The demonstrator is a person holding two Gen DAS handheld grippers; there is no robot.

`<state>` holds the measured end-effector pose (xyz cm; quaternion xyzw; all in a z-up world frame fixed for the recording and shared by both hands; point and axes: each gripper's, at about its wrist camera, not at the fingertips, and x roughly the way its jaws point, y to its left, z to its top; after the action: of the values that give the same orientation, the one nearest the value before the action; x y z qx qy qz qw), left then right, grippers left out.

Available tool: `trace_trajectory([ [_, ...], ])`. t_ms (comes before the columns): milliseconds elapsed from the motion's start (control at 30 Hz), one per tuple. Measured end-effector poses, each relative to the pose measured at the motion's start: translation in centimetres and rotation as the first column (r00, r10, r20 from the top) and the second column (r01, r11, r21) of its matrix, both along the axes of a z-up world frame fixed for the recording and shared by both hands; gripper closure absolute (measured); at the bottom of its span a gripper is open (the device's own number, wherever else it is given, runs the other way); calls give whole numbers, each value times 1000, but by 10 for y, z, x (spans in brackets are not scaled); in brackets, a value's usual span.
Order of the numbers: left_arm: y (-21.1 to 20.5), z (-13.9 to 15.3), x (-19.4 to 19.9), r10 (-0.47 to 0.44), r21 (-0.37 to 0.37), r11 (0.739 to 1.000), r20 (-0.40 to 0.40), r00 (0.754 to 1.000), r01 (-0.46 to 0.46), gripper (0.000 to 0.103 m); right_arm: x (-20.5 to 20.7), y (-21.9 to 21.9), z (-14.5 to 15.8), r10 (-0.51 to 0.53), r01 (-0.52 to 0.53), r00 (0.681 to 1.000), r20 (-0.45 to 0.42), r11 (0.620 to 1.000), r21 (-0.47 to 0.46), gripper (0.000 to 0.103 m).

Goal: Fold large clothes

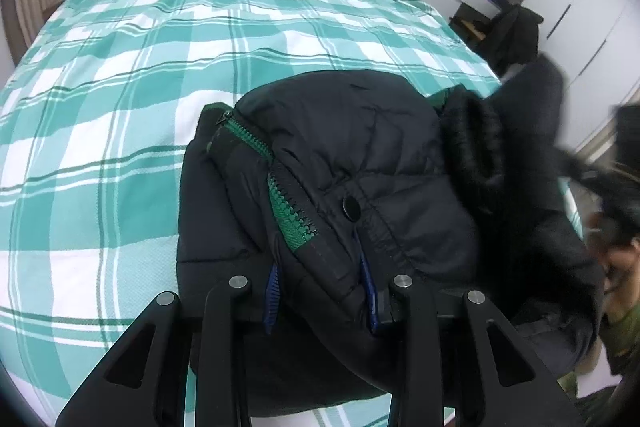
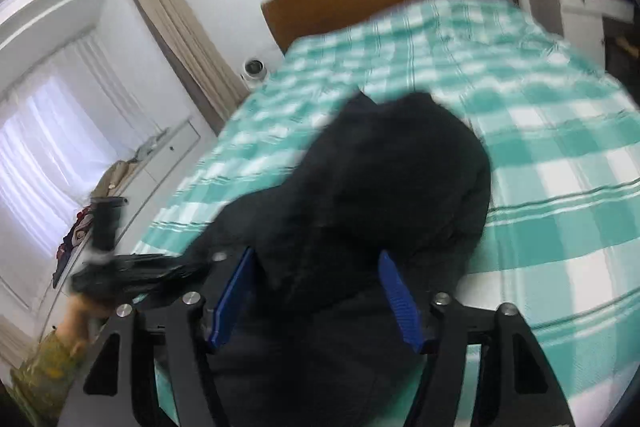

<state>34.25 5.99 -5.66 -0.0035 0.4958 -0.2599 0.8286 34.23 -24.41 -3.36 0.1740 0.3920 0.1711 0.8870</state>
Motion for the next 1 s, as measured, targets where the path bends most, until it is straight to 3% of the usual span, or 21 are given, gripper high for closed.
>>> trace_trajectory([
  [100,17,-1,0,44,-7,999,14,999,-44,66,17,42,-28,140,-139,990,12,987,-76,35],
  [233,52,10,1,104,-95,990,18,994,-102,58,18,81,-42,257,-253,965,47,964,-77,35],
  [367,53,36,-3,53,-148,988,60,997,-44,51,5,118,-45,366,-347,926,87,920,-181,35],
  [500,10,45,-5,-88,-76,992,105,991,96,32,-3,123,-54,371,-351,923,103,921,-167,35],
  [600,-20,43,-6,-152,-30,987,124,981,156,29,-8,115,-60,364,-347,926,101,925,-151,35],
  [700,-26,49,-1,-144,-80,985,130,981,155,24,-13,113,-64,366,-349,925,105,925,-152,35],
  [767,-33,45,7,-123,-39,991,121,985,128,23,-8,111,-64,370,-353,922,113,924,-144,35],
  [800,-38,39,13,-115,4,993,106,988,115,23,-10,116,-61,373,-356,920,118,924,-142,35],
  [867,-49,26,20,-113,69,992,70,991,109,33,-12,114,-60,376,-359,918,127,923,-136,35],
  [933,-55,17,25,-100,97,991,44,994,96,68,-14,107,-57,372,-356,919,128,925,-135,35],
  [1000,-54,17,27,-75,85,994,34,997,72,76,-16,106,-54,373,-358,920,122,924,-133,36],
])
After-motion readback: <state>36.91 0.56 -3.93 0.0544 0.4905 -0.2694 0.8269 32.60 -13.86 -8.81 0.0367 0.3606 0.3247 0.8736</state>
